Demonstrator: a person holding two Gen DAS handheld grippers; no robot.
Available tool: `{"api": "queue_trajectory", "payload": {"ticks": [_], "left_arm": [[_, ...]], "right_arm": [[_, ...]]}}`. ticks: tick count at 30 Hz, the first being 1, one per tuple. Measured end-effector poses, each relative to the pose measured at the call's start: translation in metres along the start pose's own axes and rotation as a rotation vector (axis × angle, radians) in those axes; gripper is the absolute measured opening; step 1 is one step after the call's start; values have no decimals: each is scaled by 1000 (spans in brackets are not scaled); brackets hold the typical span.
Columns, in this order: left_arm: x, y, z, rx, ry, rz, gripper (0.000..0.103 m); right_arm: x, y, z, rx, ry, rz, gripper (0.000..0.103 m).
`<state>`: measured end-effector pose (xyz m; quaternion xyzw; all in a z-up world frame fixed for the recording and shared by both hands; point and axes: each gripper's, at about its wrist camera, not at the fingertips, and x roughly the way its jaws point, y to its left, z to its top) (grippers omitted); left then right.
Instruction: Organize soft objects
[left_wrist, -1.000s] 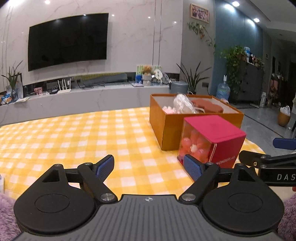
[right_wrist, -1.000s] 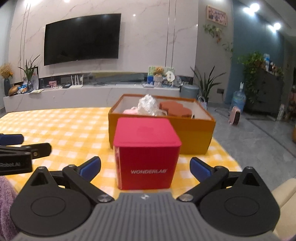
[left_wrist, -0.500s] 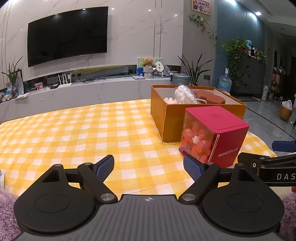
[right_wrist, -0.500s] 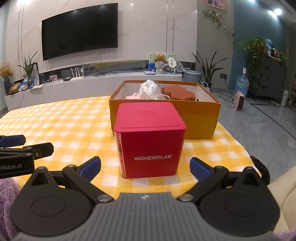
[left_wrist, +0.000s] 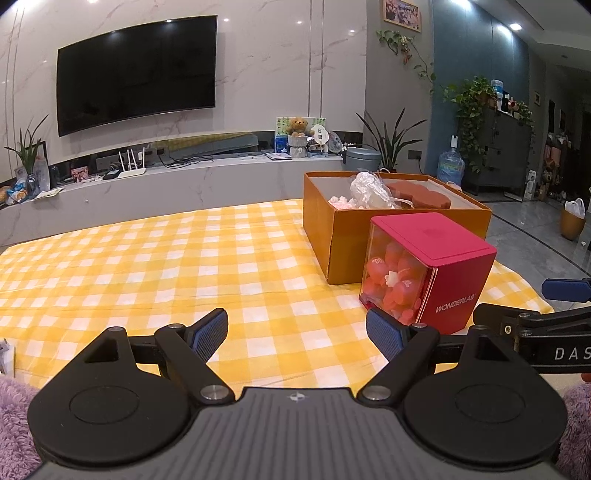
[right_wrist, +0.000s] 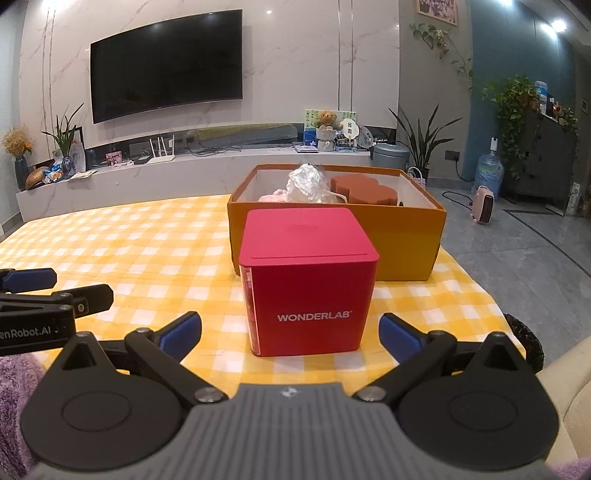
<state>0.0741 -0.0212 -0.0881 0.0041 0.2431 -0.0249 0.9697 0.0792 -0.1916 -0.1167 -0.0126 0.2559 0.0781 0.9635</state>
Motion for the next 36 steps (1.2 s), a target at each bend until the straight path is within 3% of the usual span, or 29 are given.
{"api": "queue_trajectory", "payload": {"ticks": [36], "left_arm": [[0,2,-3,-11,4,14,99]], "right_arm": [[2,2,0,-9,7,8,100]]}}
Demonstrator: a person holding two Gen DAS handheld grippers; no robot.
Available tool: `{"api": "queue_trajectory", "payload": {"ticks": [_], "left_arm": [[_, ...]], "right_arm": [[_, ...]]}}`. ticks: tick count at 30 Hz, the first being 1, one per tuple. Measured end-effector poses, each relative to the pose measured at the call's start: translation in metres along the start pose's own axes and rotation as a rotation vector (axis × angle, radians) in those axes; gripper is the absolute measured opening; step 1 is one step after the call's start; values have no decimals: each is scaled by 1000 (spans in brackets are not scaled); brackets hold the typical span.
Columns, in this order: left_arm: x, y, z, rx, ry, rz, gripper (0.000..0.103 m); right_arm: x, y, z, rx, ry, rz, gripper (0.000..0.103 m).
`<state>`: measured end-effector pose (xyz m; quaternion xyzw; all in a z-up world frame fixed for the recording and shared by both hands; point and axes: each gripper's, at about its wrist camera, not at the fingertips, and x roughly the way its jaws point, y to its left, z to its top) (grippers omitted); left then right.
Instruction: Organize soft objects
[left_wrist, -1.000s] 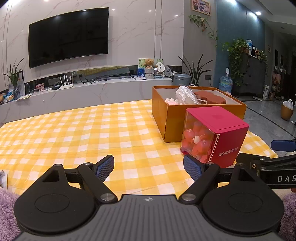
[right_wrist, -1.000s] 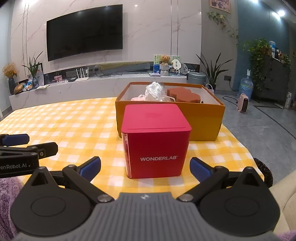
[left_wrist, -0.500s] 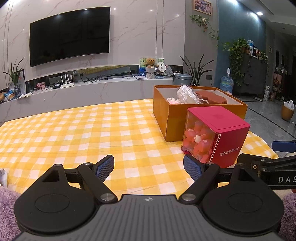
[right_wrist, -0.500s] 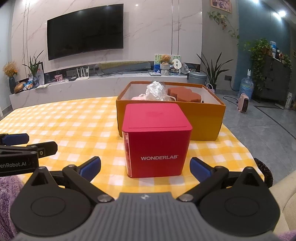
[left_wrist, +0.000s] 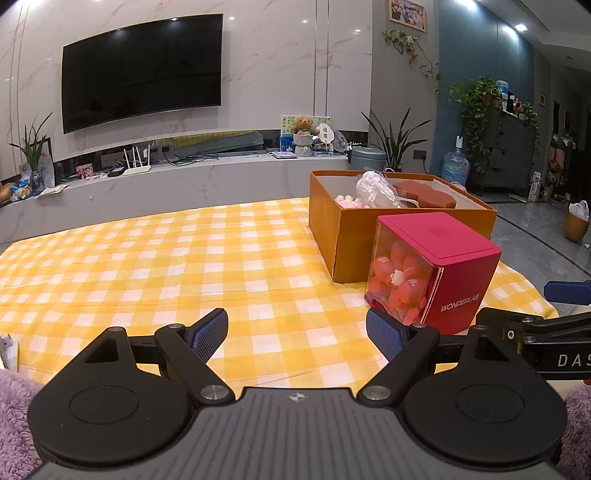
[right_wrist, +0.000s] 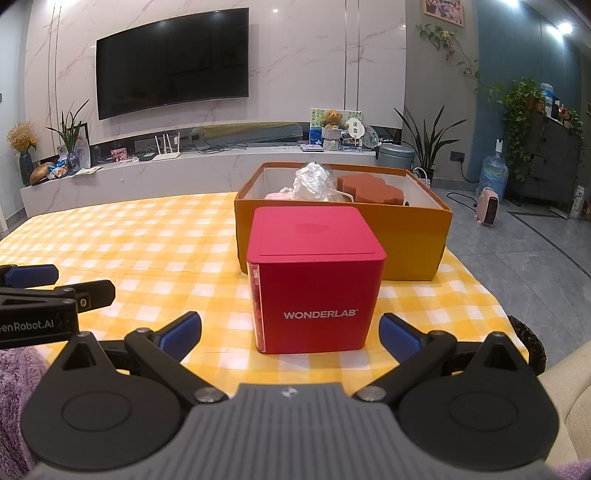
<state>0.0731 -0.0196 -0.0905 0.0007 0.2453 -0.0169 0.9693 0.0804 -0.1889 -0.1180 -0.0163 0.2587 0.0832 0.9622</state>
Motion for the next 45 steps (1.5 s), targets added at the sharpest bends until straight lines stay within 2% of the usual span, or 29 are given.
{"api": "queue_trajectory", "payload": {"ticks": [45], "left_arm": [[-3,-1,1,-12,1,17,99]], "right_arm": [[1,-3,0,-10,4,9,100]]}}
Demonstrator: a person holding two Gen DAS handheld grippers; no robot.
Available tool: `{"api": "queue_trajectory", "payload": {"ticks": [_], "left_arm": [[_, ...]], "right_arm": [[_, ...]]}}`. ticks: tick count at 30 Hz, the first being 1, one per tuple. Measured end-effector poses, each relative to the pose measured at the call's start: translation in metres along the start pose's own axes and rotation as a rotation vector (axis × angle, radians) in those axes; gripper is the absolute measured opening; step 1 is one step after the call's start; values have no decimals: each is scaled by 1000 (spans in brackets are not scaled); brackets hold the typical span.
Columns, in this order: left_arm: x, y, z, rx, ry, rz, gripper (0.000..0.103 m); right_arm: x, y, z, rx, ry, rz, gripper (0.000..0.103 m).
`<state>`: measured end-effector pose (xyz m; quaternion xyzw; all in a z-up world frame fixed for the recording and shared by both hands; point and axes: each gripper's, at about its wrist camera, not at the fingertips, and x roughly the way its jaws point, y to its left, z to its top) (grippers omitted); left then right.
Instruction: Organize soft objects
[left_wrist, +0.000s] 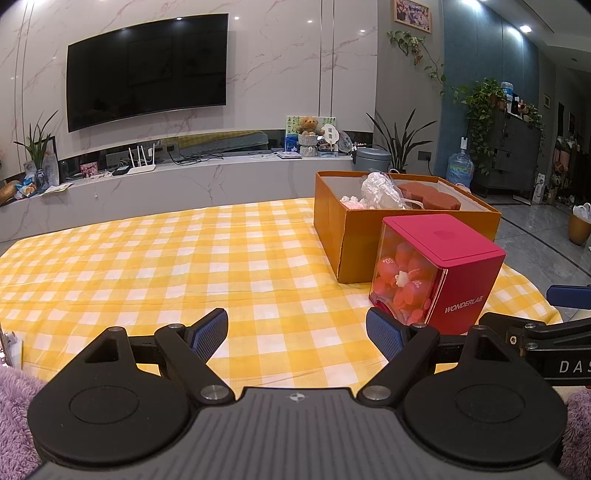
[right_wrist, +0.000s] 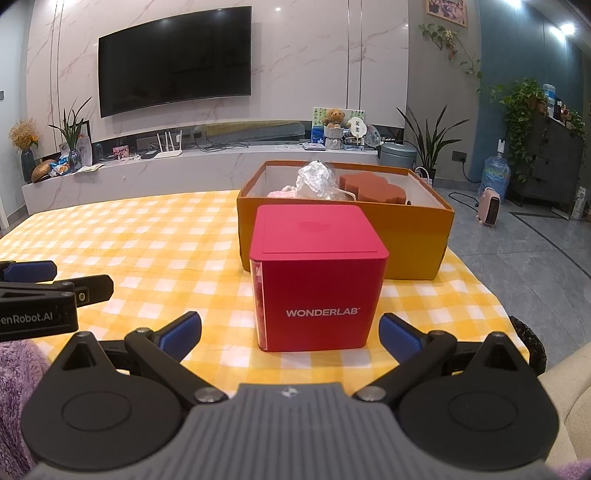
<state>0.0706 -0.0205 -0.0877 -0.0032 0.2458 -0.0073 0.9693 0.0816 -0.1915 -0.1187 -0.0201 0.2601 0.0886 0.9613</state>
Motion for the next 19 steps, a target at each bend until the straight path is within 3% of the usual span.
{"api": "queue_trajectory", "payload": {"ticks": [19], "left_arm": [[0,-1,0,0,-3,-1,99]], "right_arm": [[0,0,0,-1,1,0,100]]}}
